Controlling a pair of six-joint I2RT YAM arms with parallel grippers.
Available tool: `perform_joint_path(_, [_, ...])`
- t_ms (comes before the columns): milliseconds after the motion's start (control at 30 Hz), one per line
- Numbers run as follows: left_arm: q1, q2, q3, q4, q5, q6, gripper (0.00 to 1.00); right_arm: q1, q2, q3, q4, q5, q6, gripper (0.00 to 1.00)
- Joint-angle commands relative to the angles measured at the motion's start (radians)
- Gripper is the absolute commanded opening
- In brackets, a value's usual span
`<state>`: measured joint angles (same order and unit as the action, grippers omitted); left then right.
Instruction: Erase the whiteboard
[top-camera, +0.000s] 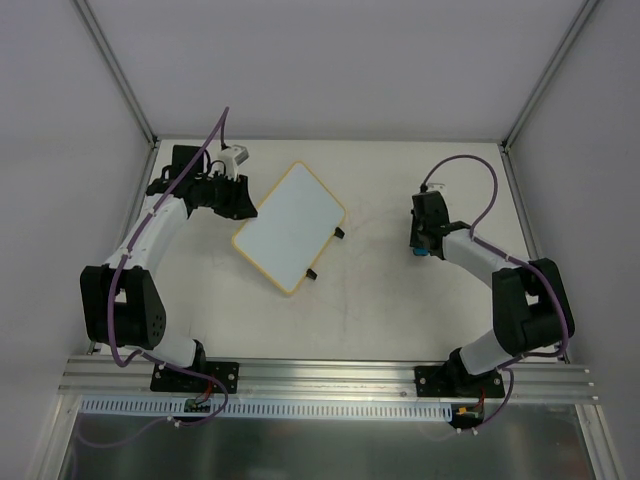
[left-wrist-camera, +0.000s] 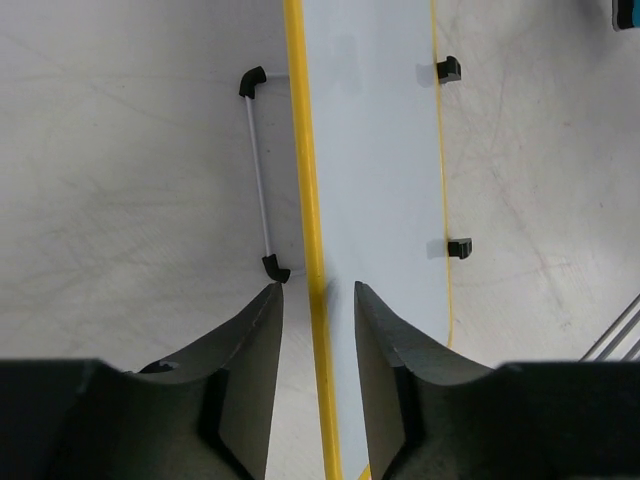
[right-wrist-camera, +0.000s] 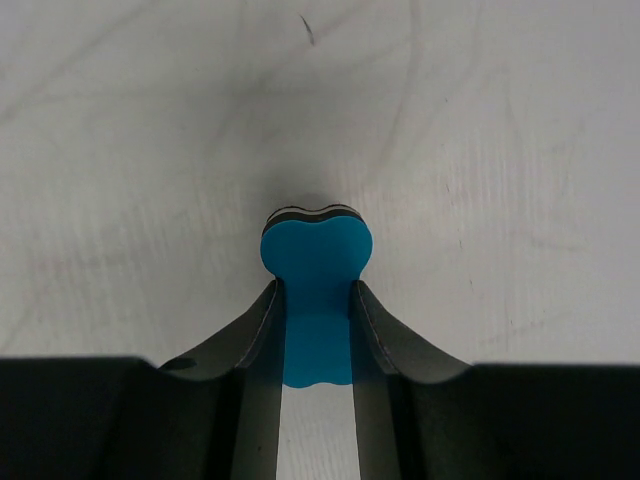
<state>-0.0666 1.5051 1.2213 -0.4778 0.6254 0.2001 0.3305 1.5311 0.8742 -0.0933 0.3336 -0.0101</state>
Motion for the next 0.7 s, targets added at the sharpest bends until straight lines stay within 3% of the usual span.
perform_joint_path(0, [-0.007,0.009,0.047,-0.010,-0.003,0.013,0.35,-0.037,-0.060,-0.015,-0.057,-0.021,0.045,0.00])
perform_joint_path(133, [-0.006,0.020,0.067,-0.010,0.002,-0.005,0.50,-0.053,-0.048,-0.017,-0.086,-0.038,0.076,0.00])
perform_joint_path(267, [-0.007,0.015,0.095,-0.010,-0.007,-0.034,0.81,-0.061,-0.009,-0.003,-0.106,-0.038,0.110,0.00])
perform_joint_path(300, [-0.007,0.011,0.099,-0.010,-0.015,-0.044,0.95,-0.062,0.004,0.000,-0.105,-0.036,0.117,0.01])
perform_joint_path(333, [-0.007,0.000,0.113,-0.010,-0.038,-0.062,0.99,-0.064,0.011,0.002,-0.106,-0.036,0.122,0.02])
perform_joint_path(400, [-0.007,-0.011,0.132,-0.010,-0.093,-0.099,0.99,-0.065,0.033,0.003,-0.106,-0.036,0.134,0.05])
perform_joint_path(567, [-0.006,-0.090,0.155,-0.010,-0.399,-0.238,0.99,-0.067,0.066,0.002,-0.126,-0.036,0.153,0.11])
perform_joint_path(667, [-0.007,-0.153,0.139,-0.010,-0.487,-0.289,0.99,-0.068,0.066,0.000,-0.132,-0.047,0.151,0.22])
